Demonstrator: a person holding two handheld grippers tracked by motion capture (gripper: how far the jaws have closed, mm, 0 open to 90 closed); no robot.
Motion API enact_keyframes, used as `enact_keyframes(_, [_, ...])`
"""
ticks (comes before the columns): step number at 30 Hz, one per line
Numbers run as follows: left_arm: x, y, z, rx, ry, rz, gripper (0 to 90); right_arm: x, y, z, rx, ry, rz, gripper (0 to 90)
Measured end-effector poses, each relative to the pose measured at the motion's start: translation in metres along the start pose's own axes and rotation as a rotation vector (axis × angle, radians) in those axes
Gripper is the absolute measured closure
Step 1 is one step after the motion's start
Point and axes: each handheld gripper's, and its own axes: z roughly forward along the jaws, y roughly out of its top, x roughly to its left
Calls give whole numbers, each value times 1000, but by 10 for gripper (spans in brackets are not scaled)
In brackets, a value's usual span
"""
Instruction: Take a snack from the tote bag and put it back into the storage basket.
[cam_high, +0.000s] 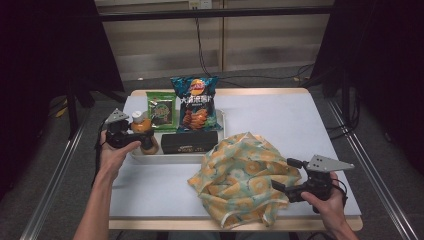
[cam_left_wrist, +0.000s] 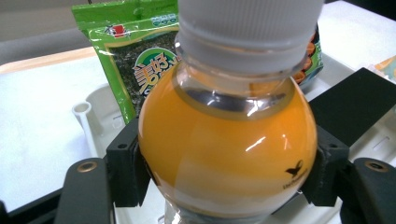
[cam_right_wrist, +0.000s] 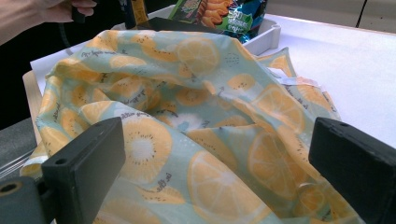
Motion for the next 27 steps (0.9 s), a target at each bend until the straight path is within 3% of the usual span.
enact_keyframes(19, [-3,-5,-1,-7,-29,58,306,0,0,0,2,0,2,34])
enact_keyframes(24, [0,-6,-5,2,-40,25,302,0,0,0,1,5,2,39])
enact_keyframes(27, [-1,-6,-5,7,-34,31,300,0,0,0,-2,6,1,38])
